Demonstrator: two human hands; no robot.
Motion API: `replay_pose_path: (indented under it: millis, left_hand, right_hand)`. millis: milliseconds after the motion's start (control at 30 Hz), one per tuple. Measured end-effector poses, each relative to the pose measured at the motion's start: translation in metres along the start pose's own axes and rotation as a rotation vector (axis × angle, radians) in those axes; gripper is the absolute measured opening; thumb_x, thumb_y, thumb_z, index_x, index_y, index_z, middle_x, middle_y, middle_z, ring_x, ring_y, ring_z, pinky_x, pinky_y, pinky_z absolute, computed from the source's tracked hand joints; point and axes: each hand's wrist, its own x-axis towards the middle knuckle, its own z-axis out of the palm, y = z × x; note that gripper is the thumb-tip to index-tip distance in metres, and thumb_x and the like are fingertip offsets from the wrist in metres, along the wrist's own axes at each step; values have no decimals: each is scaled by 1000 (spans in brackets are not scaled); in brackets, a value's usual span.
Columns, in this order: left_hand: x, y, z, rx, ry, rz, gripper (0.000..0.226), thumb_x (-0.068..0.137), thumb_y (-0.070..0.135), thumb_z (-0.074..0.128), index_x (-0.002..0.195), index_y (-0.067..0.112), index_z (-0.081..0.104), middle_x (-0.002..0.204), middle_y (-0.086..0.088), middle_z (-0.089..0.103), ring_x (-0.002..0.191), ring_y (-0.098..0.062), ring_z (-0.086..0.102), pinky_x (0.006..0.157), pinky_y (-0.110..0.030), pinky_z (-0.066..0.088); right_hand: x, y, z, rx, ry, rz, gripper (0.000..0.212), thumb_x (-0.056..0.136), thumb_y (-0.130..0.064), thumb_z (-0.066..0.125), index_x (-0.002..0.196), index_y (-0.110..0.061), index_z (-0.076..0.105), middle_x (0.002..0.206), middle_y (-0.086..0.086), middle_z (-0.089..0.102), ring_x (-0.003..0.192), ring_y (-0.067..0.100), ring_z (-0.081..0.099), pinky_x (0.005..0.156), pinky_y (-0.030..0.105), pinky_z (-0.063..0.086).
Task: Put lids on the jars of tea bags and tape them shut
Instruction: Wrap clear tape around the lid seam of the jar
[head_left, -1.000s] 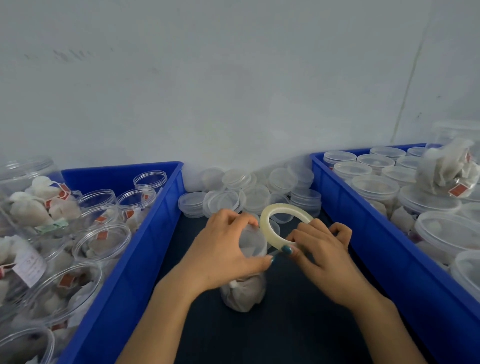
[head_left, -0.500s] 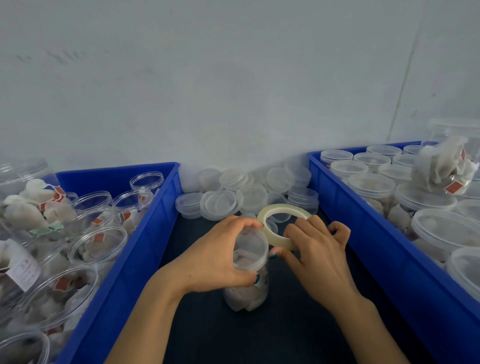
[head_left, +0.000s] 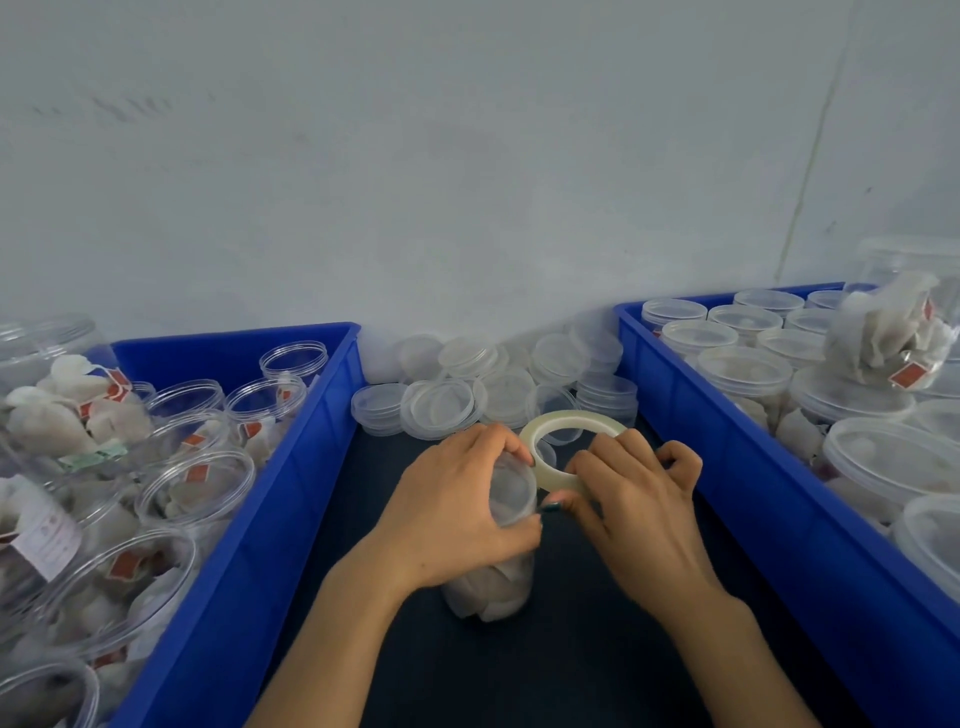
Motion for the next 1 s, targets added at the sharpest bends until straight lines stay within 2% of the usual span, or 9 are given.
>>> replay_pose_path:
  millis: [67, 167, 300, 400, 500, 600, 733, 900, 1000]
  left_hand:
    - [3, -2, -6, -22, -45, 1, 47, 78, 47, 76, 116, 39, 50, 117, 24, 54, 107, 2, 51, 93, -29, 47]
    - [7, -5, -10, 11, -75, 4, 51, 76, 47, 74, 118, 37, 48, 117, 22, 54, 106, -1, 52, 92, -29, 46]
    - [7, 0, 3, 185, -11, 6, 64, 70, 72, 61, 116, 33, 40, 110, 20, 48, 95, -2, 45, 85, -22, 32]
    - [7, 3, 10, 180, 23, -20, 75, 63, 91, 51, 113, 36, 38, 107, 22, 49, 94, -1, 46, 84, -23, 36]
    - [7, 4, 10, 132, 56, -16, 57, 74, 79, 59, 108, 39, 37, 108, 21, 52, 94, -2, 51, 78, -25, 43]
    - [5, 5, 10, 112, 96, 2, 45, 80, 67, 61, 106, 38, 39, 106, 20, 54, 92, -2, 52, 74, -22, 42]
    - [6, 9, 8, 125, 107, 25, 38, 80, 55, 64, 105, 36, 42, 102, 17, 56, 88, -4, 52, 72, -19, 41]
    - [8, 7, 9, 116, 89, 25, 40, 79, 53, 66, 107, 35, 43, 106, 15, 58, 92, -5, 54, 78, -21, 46]
    - [9, 6, 10, 116, 83, 12, 41, 79, 55, 64, 108, 35, 43, 106, 15, 59, 93, -5, 55, 79, -23, 48]
  right_hand:
    - [0, -9, 1, -47, 54, 42, 30, 89, -51, 54, 77, -25, 64, 83, -10, 56, 83, 16, 55, 77, 37, 23]
    - [-2, -19, 6, -38, 78, 94, 18, 82, -42, 61, 77, -25, 63, 82, -9, 56, 82, 19, 56, 76, 37, 22]
    - [-3, -21, 11, 51, 71, 188, 12, 85, -36, 62, 81, -25, 61, 85, -10, 53, 87, 17, 52, 73, 35, 17]
    - [-4, -21, 16, 110, 38, 218, 15, 84, -21, 67, 83, -28, 54, 87, -14, 47, 91, 9, 39, 74, 35, 16]
    - [-3, -23, 18, 171, 17, 229, 9, 92, -30, 47, 84, -32, 48, 86, -16, 45, 91, 6, 37, 76, 36, 18]
    - [-2, -24, 18, 187, -10, 237, 23, 92, -44, 24, 83, -34, 43, 85, -18, 43, 90, 6, 39, 76, 37, 21]
    - [1, -22, 19, 139, -67, 250, 26, 90, -44, 19, 82, -36, 43, 86, -19, 43, 92, 4, 36, 80, 37, 21]
    - [10, -21, 22, 44, -115, 305, 19, 99, -38, 32, 85, -36, 45, 90, -17, 46, 94, 6, 35, 79, 34, 15]
    - [16, -23, 26, 19, -154, 322, 26, 96, -40, 23, 87, -35, 47, 92, -15, 48, 97, 7, 37, 79, 35, 16]
